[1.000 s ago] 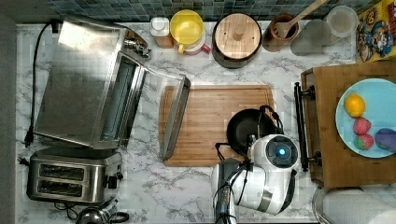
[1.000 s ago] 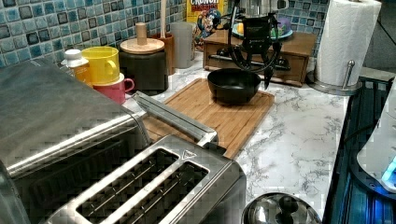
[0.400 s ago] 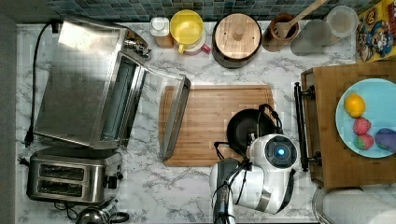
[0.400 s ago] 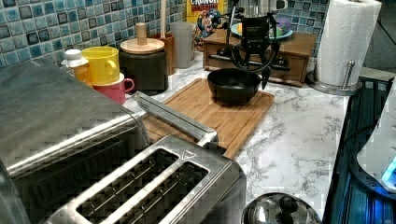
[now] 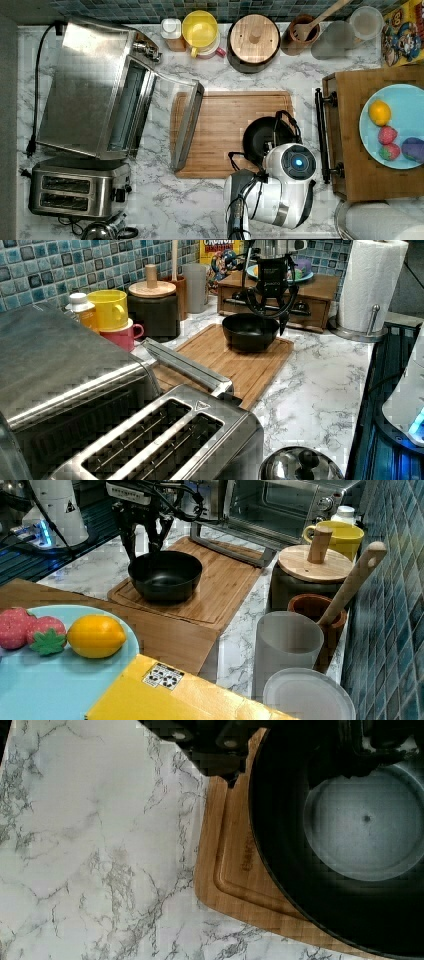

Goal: Put the bowl on the board.

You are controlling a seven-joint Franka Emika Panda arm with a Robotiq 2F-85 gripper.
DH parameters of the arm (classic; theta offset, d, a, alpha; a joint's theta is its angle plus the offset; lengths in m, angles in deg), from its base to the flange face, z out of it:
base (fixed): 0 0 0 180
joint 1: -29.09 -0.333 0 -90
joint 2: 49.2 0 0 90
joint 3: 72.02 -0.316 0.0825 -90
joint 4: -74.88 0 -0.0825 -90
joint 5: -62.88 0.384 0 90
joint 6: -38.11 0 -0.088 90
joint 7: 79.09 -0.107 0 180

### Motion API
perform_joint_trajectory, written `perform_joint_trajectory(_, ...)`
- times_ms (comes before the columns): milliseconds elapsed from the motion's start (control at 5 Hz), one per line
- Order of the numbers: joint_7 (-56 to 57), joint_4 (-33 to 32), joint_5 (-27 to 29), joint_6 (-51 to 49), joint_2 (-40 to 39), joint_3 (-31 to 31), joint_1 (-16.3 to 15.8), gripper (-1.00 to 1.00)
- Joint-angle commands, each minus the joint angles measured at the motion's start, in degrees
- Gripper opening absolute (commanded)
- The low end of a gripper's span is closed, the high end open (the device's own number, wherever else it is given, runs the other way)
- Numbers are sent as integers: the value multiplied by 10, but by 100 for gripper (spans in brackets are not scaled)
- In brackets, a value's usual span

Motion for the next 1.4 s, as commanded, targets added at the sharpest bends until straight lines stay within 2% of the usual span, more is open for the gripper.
perform_joint_trajectory(200,-6,48,5,-4,10,-2,-2,0)
perform_joint_trajectory(1000,-7,48,4,-4,10,5,-10,0)
perform_joint_trajectory(1400,-6,48,5,-4,10,-4,-1,0)
